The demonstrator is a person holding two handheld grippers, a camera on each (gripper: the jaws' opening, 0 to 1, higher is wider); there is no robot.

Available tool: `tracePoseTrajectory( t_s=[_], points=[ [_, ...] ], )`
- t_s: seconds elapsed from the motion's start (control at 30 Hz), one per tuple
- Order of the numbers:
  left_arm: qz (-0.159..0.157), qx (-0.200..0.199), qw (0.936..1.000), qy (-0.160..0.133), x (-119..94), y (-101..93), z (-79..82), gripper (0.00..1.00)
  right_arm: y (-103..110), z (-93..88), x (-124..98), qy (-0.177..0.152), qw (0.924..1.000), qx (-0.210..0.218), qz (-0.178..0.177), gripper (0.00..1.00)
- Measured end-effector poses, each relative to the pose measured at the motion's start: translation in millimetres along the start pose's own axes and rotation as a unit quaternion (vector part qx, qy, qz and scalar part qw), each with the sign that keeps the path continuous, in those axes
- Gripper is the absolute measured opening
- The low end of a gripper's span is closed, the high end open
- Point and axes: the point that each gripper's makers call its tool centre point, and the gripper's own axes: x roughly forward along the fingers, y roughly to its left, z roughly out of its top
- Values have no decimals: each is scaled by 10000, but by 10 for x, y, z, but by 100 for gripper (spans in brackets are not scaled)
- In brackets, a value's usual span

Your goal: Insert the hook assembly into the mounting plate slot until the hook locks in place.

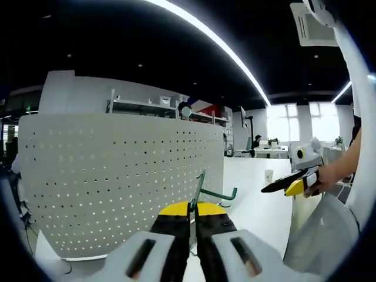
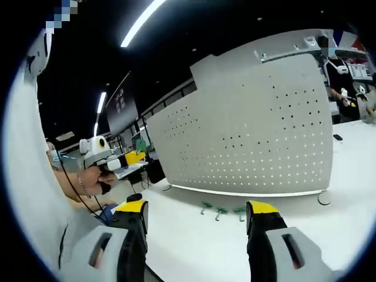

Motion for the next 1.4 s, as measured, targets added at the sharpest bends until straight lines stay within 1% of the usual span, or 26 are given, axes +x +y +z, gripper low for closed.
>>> tracePoseTrajectory(
  t_s=[0.03,0.1,0.23,0.57,0.63,0.73,0.77,0.93,1.1,1.17,1.27,1.4],
  points=[
    [4,-3,10000,3,0,2,0,1,22,71,13,-187,9998,9,64,65],
    [11,-32,10000,-1,-2,3,2,1,62,146,22,-389,9991,37,165,65],
    [24,-19,10000,2,-6,6,8,1,132,232,42,-597,9978,34,302,65],
    [19,-47,10000,19,0,-5,0,1,194,217,108,-571,9976,64,397,62],
    [15,-60,10000,11,5,-9,-1,1,234,225,146,-602,9970,107,469,61],
    [29,-125,9999,-9,13,-8,-1,1,345,259,216,-688,9953,166,654,56],
    [33,-131,9999,-10,17,-8,-1,1,365,257,242,-680,9953,159,668,55],
    [38,-160,9998,-67,49,-23,23,1,497,293,400,-765,9929,316,858,53],
    [36,-172,9998,-88,68,-33,40,1,606,343,530,-865,9901,411,1023,52],
    [38,-159,9998,-90,73,-33,41,1,651,354,581,-847,9898,401,1074,52],
    [46,-163,9998,-90,77,-39,42,1,706,372,621,-871,9886,398,1162,51],
    [77,-204,9997,-105,76,-38,43,1,740,407,681,-956,9869,499,1203,51]
  ],
)
